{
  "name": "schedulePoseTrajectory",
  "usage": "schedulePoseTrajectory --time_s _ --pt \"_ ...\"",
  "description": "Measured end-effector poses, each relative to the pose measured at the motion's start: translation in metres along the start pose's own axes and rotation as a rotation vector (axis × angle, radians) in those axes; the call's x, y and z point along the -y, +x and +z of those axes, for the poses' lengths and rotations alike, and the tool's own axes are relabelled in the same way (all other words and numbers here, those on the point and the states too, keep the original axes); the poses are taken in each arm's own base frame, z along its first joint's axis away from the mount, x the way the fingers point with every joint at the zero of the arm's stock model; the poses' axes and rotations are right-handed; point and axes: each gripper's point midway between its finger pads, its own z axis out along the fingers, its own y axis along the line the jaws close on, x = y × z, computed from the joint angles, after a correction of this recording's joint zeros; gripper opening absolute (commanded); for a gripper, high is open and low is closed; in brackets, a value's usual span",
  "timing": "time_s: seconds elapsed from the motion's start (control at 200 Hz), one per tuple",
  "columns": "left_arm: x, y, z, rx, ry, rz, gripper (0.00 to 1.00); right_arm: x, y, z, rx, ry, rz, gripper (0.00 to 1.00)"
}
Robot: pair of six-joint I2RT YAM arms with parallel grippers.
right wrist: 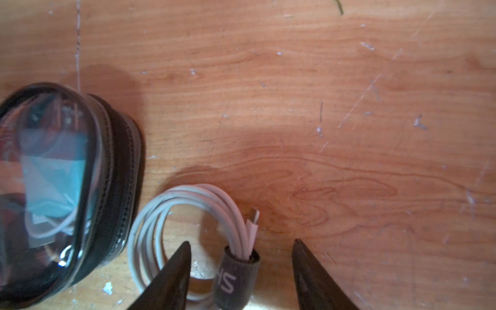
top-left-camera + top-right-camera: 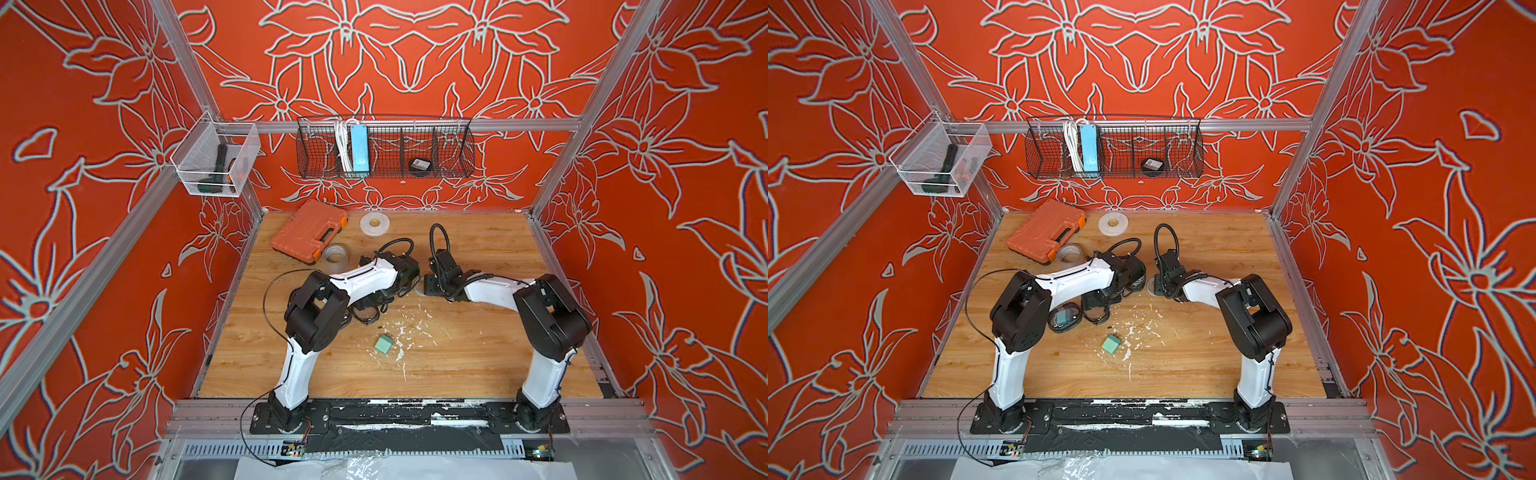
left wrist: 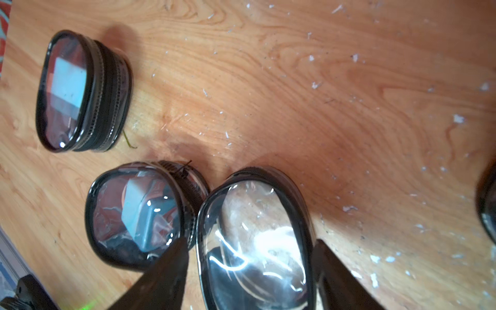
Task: Pack away charging kits
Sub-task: Pick up the storage bag at the center of the board.
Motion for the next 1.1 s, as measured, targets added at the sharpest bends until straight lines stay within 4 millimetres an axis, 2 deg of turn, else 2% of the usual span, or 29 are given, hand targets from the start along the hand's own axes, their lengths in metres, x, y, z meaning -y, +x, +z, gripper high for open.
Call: schedulePoseTrajectory --time_s 0.115,0.33,0.435,0.636,0.791,1.001,1.101 --pt "0.004 0.001 -0.007 0.019 0.037 0.022 0.72 -0.001 0.002 -0.008 0.004 -0.018 -0.006 0.66" --pt "0.012 0.005 -0.008 0.025 0.073 0.051 0.74 -0.004 -0.01 -0.045 0.082 -0.072 -0.003 0.68" --pt "0.013 0.007 -0.01 0.028 0.075 0.069 0.75 -0.005 -0.011 -0.055 0.108 -0.092 0.001 0.68" --pt "0.017 0.021 -0.015 0.038 0.066 0.122 0.75 -0.002 -0.002 -0.056 0.094 -0.099 -0.001 0.68" --pt "0.013 0.03 -0.014 0.046 0.021 0.163 0.76 -0.003 -0.003 -0.058 0.099 -0.103 0.0 0.69" --pt "0.008 0.033 -0.011 0.056 -0.019 0.178 0.71 0.0 0.002 -0.057 0.092 -0.101 -0.001 0.69" --pt "0.005 0.032 -0.01 0.065 -0.031 0.175 0.63 0.001 0.006 -0.056 0.084 -0.098 -0.002 0.69"
